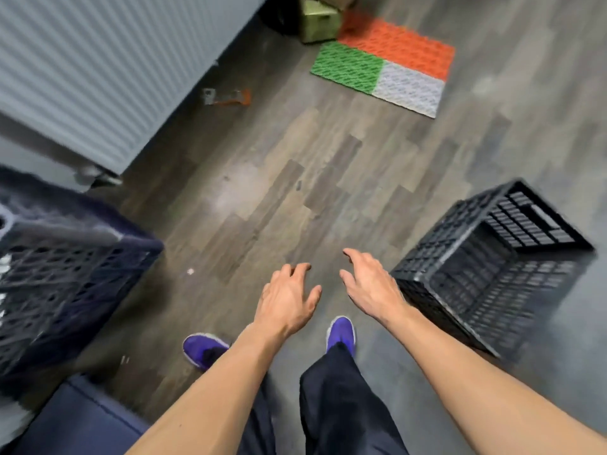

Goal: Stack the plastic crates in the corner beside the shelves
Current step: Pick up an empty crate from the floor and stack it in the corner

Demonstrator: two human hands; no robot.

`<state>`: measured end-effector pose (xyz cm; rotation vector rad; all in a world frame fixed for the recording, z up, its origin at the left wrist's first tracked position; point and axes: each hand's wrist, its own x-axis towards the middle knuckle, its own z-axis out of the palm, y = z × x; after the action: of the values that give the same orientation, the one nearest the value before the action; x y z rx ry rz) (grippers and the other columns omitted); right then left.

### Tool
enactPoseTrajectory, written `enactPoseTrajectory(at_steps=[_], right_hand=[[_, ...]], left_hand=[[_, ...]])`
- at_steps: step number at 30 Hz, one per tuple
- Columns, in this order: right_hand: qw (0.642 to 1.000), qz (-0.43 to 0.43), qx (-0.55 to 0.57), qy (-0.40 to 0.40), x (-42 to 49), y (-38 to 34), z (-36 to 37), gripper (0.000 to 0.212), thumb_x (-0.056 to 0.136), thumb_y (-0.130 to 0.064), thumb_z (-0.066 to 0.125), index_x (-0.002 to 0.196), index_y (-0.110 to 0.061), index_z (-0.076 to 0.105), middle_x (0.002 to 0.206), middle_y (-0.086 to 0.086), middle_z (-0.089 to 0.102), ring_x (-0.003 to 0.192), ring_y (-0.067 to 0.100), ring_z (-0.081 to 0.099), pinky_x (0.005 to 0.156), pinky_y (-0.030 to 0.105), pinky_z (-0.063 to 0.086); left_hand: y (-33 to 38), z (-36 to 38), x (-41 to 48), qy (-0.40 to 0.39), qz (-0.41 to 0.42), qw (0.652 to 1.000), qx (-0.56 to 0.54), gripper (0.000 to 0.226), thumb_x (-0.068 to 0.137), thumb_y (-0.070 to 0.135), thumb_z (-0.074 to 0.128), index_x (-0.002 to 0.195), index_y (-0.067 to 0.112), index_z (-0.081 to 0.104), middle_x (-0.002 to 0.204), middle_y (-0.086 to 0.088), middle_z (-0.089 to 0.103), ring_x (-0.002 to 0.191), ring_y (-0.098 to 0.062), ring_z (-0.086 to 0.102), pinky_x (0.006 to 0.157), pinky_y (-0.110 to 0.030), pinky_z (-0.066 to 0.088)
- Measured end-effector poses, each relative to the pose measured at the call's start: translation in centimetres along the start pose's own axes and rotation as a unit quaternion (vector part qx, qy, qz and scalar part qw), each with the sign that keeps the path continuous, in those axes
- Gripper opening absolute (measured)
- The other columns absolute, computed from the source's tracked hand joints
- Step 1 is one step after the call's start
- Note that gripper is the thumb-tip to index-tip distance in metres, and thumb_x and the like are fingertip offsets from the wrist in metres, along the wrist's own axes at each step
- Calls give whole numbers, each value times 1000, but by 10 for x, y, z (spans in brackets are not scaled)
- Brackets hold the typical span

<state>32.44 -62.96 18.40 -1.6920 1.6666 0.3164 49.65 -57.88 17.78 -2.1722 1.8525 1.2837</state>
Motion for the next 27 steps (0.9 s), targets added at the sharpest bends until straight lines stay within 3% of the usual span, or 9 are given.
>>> enactPoseTrajectory(at_steps=[11, 27], right_hand=[[966, 168, 185, 59, -41, 208, -42, 50, 100, -34, 49, 147, -19, 40, 140, 10, 53, 131, 30, 49, 106, 43, 42], [857, 372, 341, 105, -54, 323, -70, 49, 101, -32, 48, 148, -21, 41, 145, 4, 50, 133, 25, 47, 107, 40, 41]], left_hand=[[192, 86, 51, -111, 116, 981, 106, 54, 96, 45, 50, 143, 18, 43, 129, -10, 55, 122, -31, 51, 101, -44, 44], [305, 144, 148, -253, 201, 923, 210, 52, 98, 40, 47, 145, 17, 41, 132, -12, 54, 126, -31, 48, 108, -37, 37]])
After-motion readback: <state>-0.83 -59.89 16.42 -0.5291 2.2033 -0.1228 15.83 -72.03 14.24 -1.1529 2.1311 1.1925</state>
